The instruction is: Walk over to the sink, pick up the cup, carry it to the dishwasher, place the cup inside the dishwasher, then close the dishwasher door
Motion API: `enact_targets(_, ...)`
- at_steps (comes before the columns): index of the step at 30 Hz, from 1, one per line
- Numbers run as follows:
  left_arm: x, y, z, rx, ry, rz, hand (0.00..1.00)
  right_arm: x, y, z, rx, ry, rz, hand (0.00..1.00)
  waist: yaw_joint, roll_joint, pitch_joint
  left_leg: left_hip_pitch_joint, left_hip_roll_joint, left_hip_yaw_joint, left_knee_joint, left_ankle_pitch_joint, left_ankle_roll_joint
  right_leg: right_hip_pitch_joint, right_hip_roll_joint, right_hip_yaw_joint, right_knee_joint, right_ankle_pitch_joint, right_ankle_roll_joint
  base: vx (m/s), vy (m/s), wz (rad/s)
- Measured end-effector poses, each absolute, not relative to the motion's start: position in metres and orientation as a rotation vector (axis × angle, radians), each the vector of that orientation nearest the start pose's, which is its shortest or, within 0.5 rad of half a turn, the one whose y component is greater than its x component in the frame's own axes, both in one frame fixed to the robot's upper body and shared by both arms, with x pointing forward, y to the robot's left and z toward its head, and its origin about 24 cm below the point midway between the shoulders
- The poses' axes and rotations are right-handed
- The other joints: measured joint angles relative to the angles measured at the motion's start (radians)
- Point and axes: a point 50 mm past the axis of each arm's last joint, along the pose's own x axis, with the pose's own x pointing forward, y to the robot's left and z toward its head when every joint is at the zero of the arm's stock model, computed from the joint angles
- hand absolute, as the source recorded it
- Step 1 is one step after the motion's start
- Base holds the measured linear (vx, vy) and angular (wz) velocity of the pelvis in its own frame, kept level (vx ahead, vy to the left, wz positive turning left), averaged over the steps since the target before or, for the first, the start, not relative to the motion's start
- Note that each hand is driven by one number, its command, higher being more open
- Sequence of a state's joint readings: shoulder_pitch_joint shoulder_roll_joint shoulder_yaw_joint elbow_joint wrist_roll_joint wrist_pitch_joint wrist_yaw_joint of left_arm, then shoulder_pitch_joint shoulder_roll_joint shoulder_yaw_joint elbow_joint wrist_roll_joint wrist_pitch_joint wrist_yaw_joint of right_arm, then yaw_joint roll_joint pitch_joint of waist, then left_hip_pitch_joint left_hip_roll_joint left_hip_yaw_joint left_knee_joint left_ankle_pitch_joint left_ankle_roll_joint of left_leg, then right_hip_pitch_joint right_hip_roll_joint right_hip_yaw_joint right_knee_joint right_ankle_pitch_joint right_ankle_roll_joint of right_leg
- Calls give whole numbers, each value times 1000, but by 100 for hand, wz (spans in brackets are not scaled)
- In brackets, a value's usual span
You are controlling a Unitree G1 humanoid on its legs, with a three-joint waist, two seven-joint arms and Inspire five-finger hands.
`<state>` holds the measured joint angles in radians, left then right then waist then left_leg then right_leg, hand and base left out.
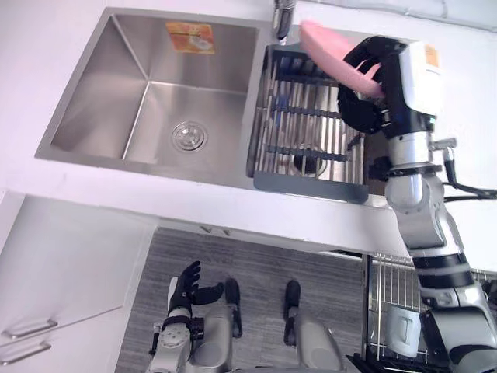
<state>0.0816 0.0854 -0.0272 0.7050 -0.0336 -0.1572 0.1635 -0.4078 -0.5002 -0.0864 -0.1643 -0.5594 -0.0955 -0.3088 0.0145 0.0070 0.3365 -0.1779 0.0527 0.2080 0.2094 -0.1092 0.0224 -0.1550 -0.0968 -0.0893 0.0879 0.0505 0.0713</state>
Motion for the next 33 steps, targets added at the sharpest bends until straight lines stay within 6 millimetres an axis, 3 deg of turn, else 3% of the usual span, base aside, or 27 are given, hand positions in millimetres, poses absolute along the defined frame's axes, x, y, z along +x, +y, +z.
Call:
enact_targets(6, 154, 188, -120, 145, 702, 180, 90, 237, -246, 211, -844, -764, -563, 30, -61, -48, -43, 79, 7, 97, -22, -32, -8, 16, 10, 92, 0, -14, 8, 30, 16, -50)
enact_targets(10, 140, 188, -129, 145, 769, 174, 90, 213, -274, 182, -832, -612, -656, 30, -102, -56, -88, 127, 12, 159, -32, -47, -9, 20, 19, 162, 1, -12, 11, 44, 25, -53)
enact_targets(12, 138, 189, -130, 144, 775, 178, 90, 206, -279, 173, -833, -564, -671, 30, -114, -55, -95, 138, 12, 171, -32, -51, -11, 20, 24, 181, 2, -12, 12, 29, 16, -51)
enact_targets(17, 129, 192, -134, 134, 809, 206, 90, 182, -286, 124, -791, -330, -703, 30, -148, -44, -107, 190, 25, 276, -27, -81, -19, -8, 50, 263, 38, -11, 14, 3, 16, -68)
enact_targets(21, 131, 184, -135, 112, 807, 197, 90, 169, -290, 98, -755, -190, -725, 30, -171, -32, -101, 188, 40, 359, 21, -113, -18, -60, 61, 290, 108, -36, 13, -49, 2, -62)
enact_targets(25, 143, 166, -131, 72, 774, 170, 90, 162, -294, 91, -700, -144, -740, 30, -170, 2, -84, 168, 55, 431, 80, -160, -29, -129, 61, 298, 191, -66, 8, -82, 14, -53)
enact_targets(27, 152, 159, -128, 53, 746, 157, 90, 161, -299, 89, -686, -130, -756, 30, -166, 31, -67, 142, 70, 481, 112, -184, -22, -178, 50, 279, 207, -61, 5, -41, 37, -57)
enact_targets(33, 181, 156, -112, 52, 636, 140, 90, 176, -317, 66, -583, -27, -790, 30, -164, 60, 7, 88, 117, 558, 167, -200, -34, -251, 47, 252, 202, -24, -3, 40, 2, -23)
